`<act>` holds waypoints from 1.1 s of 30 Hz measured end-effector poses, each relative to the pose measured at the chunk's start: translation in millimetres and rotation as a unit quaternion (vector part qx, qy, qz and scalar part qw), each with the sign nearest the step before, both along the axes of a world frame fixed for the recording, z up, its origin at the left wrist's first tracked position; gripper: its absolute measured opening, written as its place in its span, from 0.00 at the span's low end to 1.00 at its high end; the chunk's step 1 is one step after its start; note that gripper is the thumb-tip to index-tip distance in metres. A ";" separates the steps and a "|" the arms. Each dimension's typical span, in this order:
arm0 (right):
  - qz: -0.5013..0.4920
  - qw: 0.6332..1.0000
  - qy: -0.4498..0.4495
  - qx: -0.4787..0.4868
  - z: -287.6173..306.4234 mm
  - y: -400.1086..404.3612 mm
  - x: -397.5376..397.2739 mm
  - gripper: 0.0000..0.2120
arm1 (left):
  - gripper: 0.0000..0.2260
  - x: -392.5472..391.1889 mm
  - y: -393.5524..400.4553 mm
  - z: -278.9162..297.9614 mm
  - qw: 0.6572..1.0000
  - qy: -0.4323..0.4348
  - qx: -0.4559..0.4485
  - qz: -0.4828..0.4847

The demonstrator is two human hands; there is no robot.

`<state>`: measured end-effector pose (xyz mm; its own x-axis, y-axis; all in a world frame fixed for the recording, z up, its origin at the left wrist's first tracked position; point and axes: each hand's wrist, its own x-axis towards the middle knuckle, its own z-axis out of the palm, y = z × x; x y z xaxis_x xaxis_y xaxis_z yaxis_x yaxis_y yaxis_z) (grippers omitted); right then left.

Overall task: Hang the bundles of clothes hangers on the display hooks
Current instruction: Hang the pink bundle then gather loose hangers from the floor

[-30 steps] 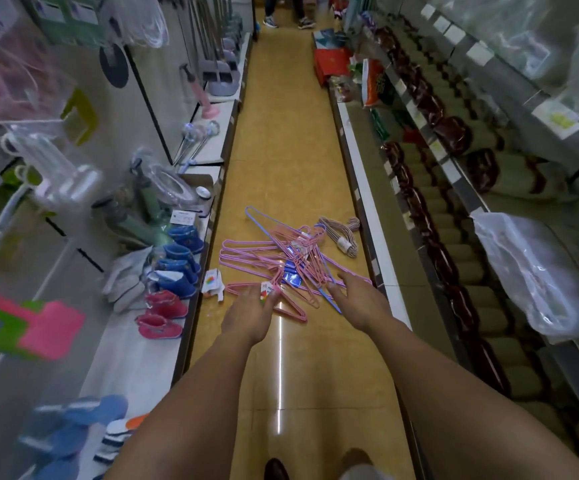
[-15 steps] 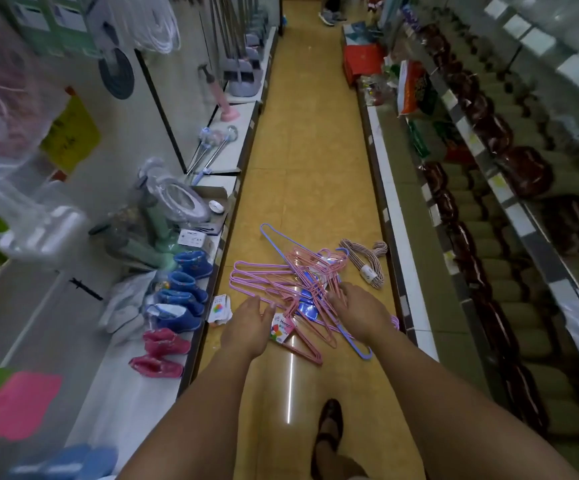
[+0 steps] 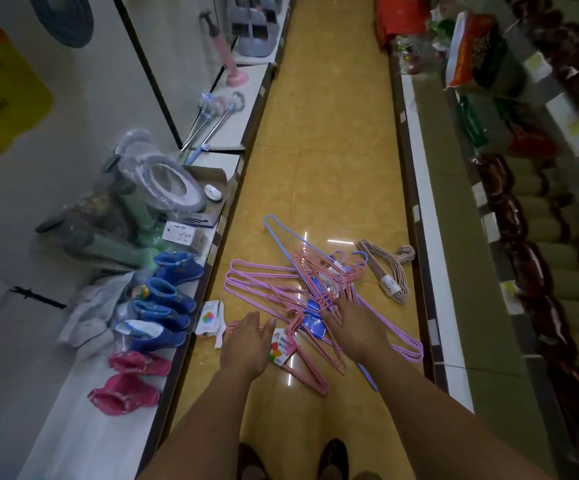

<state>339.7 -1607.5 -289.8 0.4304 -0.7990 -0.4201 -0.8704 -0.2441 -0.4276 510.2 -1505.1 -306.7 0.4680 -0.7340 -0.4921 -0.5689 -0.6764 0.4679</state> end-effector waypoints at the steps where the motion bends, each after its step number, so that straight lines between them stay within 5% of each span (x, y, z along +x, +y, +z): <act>1: -0.002 1.000 -0.001 0.002 -19.3 -6.5 6.1 0.25 | 0.24 5.9 -6.6 -20.4 1.000 0.004 0.002 -0.001; 18: 0.009 0.996 0.046 0.082 -374.5 -51.1 52.0 0.25 | 0.26 59.8 -61.0 -365.8 0.998 0.009 0.063 -0.024; 27: 0.010 0.991 0.073 0.109 -492.0 -52.0 52.9 0.22 | 0.22 59.7 -76.4 -480.5 0.996 -0.010 0.068 -0.060; 33: 0.013 0.982 0.104 0.159 -536.5 -41.0 55.6 0.24 | 0.28 55.5 -79.9 -522.3 0.994 0.027 0.083 -0.061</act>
<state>395.3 -1648.5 -826.3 0.3261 -0.6038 -0.7274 -0.9426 -0.1498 -0.2983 565.7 -1585.0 -829.0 0.3508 -0.6905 -0.6326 -0.6282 -0.6744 0.3879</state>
